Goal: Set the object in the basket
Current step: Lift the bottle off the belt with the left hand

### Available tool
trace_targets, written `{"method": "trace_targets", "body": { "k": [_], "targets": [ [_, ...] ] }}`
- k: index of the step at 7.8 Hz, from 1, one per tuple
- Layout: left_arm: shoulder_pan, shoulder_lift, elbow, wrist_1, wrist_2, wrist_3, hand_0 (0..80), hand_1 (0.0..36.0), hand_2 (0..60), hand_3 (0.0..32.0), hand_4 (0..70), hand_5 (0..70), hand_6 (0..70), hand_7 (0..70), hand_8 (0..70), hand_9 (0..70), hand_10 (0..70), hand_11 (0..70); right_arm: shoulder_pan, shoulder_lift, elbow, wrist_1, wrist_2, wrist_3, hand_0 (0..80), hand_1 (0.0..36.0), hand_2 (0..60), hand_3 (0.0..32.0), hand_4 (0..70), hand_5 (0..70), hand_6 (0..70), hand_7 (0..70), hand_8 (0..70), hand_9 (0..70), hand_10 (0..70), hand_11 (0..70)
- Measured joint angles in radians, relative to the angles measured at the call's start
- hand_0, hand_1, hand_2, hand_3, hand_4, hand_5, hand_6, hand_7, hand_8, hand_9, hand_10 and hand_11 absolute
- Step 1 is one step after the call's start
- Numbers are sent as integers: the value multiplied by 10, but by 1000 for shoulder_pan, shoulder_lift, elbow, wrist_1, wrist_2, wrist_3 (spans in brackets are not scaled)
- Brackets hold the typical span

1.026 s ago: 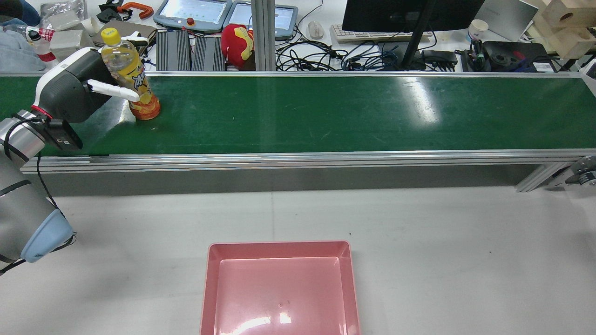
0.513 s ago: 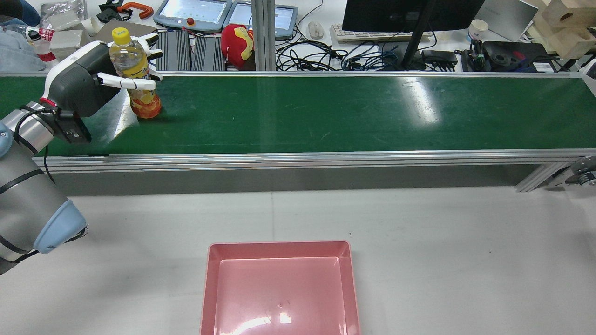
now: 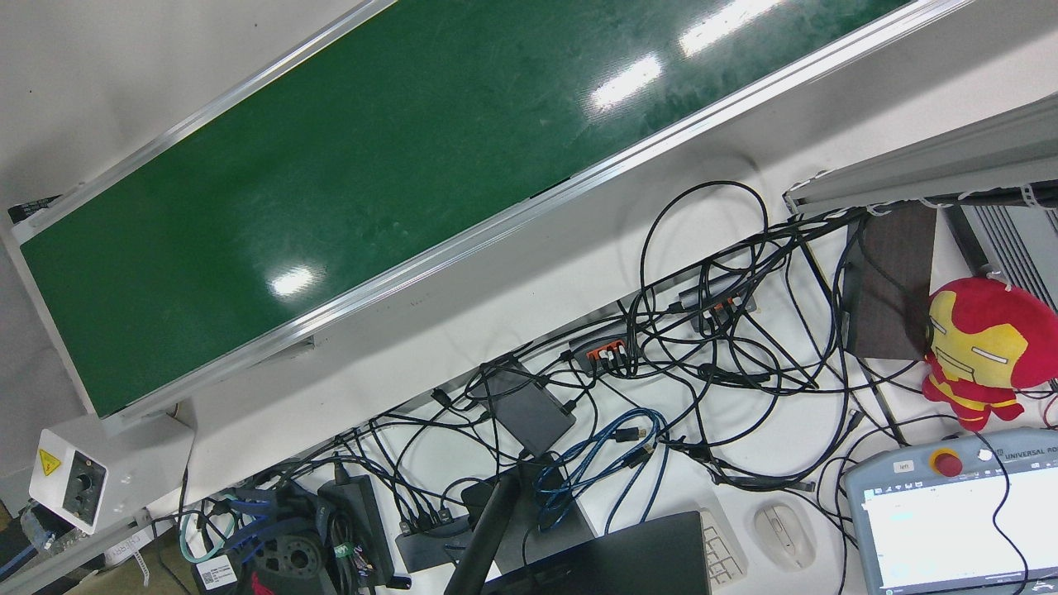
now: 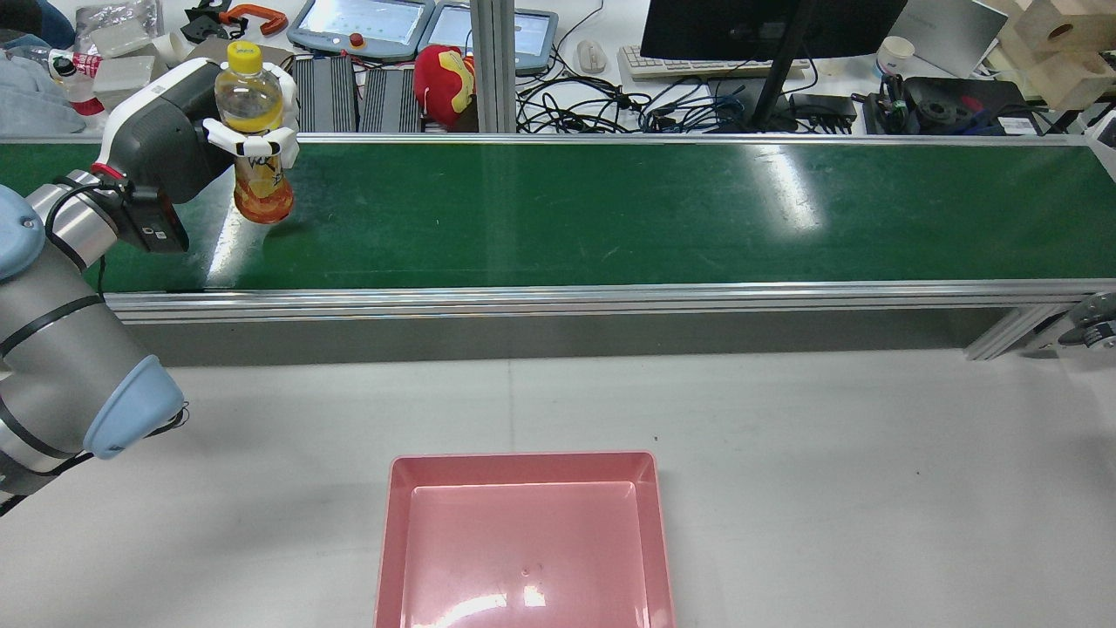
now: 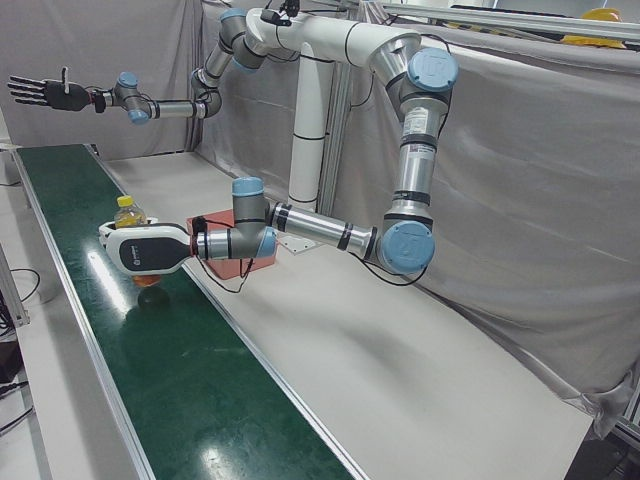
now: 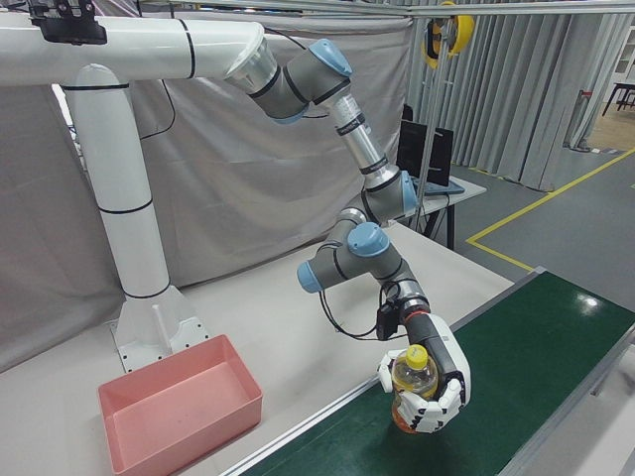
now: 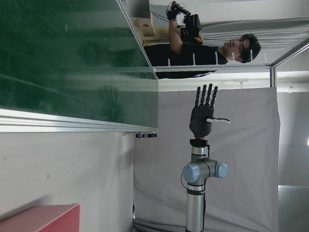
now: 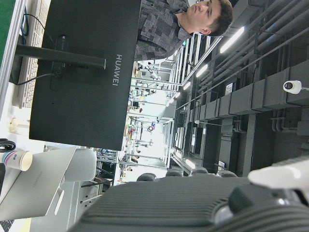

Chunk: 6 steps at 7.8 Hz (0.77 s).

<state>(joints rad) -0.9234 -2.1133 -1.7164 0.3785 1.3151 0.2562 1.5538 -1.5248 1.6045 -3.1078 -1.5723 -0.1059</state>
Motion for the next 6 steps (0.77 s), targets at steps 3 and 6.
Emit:
{"method": "trace_targets", "body": {
  "k": [3,6],
  "targets": [
    [68,-19,-119,81,4,6,604,319,600,0,700,700,700,700,700,700,622,700,0,0,0,0,0,0,0,0,0,0,0,0,0,0,0,0,0,0],
    [222,-34,-251,178,4,42,605,305,600,0,700,700,700,700,700,700,590,700,0,0,0,0,0,0,0,0,0,0,0,0,0,0,0,0,0,0]
  ]
}}
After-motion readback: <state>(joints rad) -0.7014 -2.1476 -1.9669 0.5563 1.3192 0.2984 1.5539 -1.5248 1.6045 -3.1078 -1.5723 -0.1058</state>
